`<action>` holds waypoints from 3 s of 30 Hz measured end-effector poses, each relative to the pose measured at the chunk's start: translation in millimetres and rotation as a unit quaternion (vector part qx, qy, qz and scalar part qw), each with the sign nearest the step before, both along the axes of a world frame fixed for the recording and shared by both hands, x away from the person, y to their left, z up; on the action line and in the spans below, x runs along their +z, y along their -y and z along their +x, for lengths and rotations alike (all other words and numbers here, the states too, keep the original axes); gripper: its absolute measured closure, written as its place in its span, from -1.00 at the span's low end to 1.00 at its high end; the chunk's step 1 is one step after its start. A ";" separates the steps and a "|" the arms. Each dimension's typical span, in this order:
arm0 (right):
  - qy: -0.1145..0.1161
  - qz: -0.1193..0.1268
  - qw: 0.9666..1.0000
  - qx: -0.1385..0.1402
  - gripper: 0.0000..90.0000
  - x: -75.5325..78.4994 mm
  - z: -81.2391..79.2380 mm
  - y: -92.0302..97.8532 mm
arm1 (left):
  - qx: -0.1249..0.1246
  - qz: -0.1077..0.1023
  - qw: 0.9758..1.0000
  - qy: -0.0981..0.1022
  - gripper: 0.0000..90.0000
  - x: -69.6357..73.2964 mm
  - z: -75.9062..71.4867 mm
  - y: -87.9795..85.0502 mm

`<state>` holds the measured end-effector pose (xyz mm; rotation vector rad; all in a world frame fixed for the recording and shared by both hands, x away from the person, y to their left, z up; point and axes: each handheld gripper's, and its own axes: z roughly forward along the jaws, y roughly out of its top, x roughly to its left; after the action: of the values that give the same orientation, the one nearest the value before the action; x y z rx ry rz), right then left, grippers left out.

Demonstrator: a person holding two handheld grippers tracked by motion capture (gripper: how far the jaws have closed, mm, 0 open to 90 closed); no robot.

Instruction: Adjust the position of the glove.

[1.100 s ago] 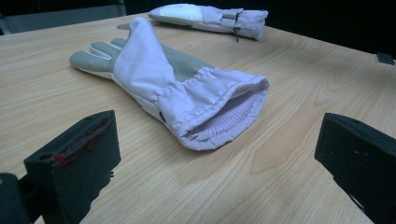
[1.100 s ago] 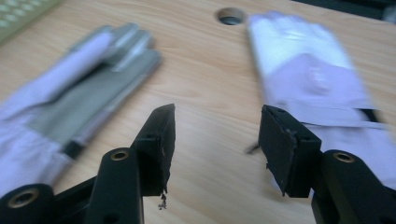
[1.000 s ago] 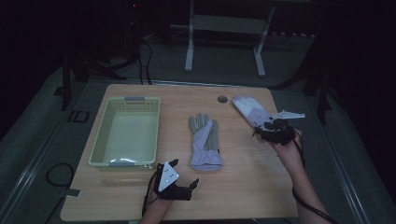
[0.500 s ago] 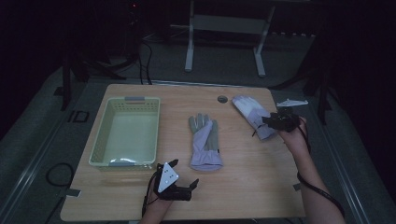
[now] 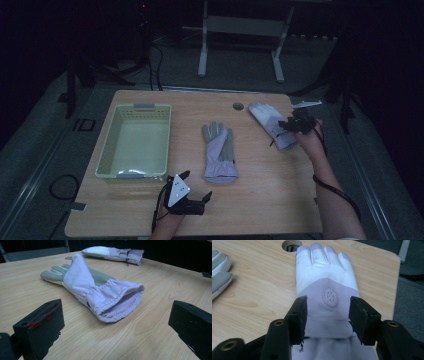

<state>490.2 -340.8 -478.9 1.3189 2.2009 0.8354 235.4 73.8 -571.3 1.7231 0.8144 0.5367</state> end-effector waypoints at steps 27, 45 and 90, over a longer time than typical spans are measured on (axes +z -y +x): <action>-0.054 0.012 0.998 0.003 0.21 -55.4 46.6 -4.8 | 0.020 -0.002 1.000 0.005 -0.99 -0.3 -2.0 -2.1; -0.013 0.026 0.999 -0.037 0.78 -25.2 15.9 -10.4 | 0.016 0.000 1.000 0.001 -0.99 -0.1 -1.1 -1.1; -0.037 0.075 0.983 -0.164 0.73 -33.9 -108.2 -17.2 | 0.006 -0.007 1.000 0.009 -0.99 -0.3 -1.9 1.1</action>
<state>381.9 -323.6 -512.8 1.7509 1.9267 0.8474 233.5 72.7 -571.6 1.6999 0.8145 0.5522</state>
